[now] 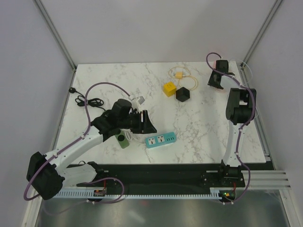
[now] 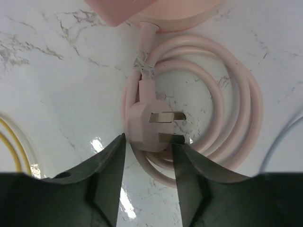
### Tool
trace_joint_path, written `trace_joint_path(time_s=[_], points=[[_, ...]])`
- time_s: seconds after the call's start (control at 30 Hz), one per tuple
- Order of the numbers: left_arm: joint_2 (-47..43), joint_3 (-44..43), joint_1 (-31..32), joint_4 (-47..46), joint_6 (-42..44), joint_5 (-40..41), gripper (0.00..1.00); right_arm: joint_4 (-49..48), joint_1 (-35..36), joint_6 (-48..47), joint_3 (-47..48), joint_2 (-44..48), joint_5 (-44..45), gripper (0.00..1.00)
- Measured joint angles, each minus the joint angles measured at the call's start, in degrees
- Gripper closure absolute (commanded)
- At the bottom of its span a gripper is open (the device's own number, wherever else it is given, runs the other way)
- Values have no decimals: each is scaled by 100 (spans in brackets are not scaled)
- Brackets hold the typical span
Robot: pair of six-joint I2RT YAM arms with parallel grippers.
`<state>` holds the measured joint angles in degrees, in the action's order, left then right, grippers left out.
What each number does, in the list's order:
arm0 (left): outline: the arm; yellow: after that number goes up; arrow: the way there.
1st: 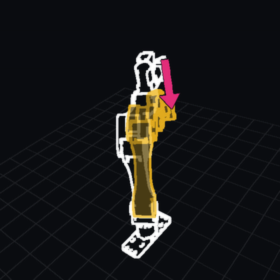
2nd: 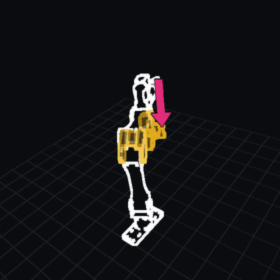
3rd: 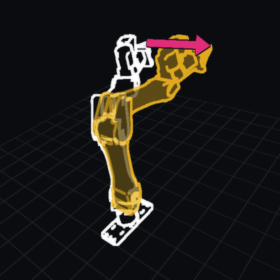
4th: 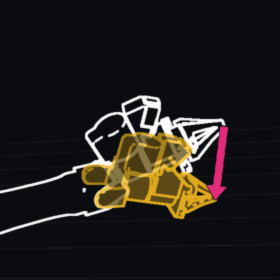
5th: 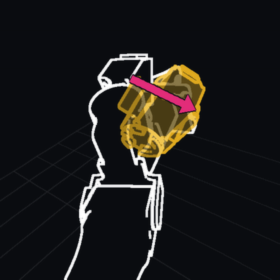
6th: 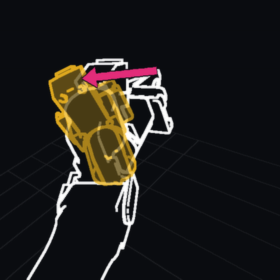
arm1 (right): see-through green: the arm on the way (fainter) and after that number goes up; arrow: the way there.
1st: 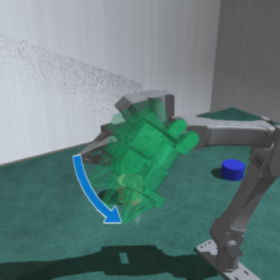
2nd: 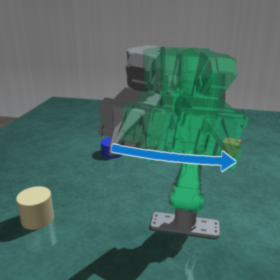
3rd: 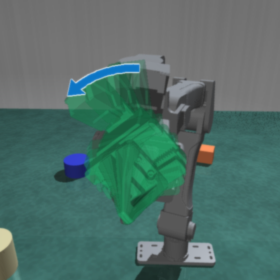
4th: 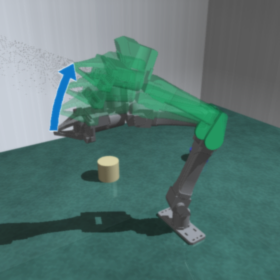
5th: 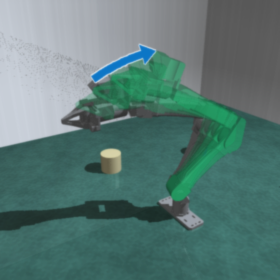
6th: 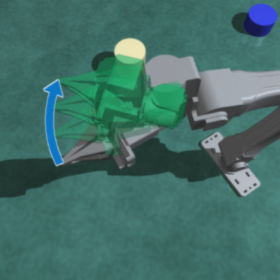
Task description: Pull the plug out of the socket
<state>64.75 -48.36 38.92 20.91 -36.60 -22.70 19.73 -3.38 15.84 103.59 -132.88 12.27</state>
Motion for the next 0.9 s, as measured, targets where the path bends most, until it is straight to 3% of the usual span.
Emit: trace_joint_path(time_s=[0.07, 0.17, 0.3, 0.53, 0.73, 0.9], points=[[-4, 2, 0, 2, -2, -2, 40, 2, -24, 17, 2, -2, -96, 68], [-72, 39, -2, 0, 0, -2, 40, -20, -55, 44, -42, 26, -212, 80], [-205, 142, -2, 4, -2, -4, 40, -396, -66, 144, -734, 407, -319, 85], [-256, 142, -2, 4, -2, -52, 39, -420, 72, 282, -2774, 1845, -431, 89], [-358, 142, -7, -26, -9, -186, 39, -90, 433, 546, -4481, 3340, -474, 79], [-439, 151, -7, -190, -107, -398, 36, 291, 1290, 927, -5781, 4771, -494, 76]])
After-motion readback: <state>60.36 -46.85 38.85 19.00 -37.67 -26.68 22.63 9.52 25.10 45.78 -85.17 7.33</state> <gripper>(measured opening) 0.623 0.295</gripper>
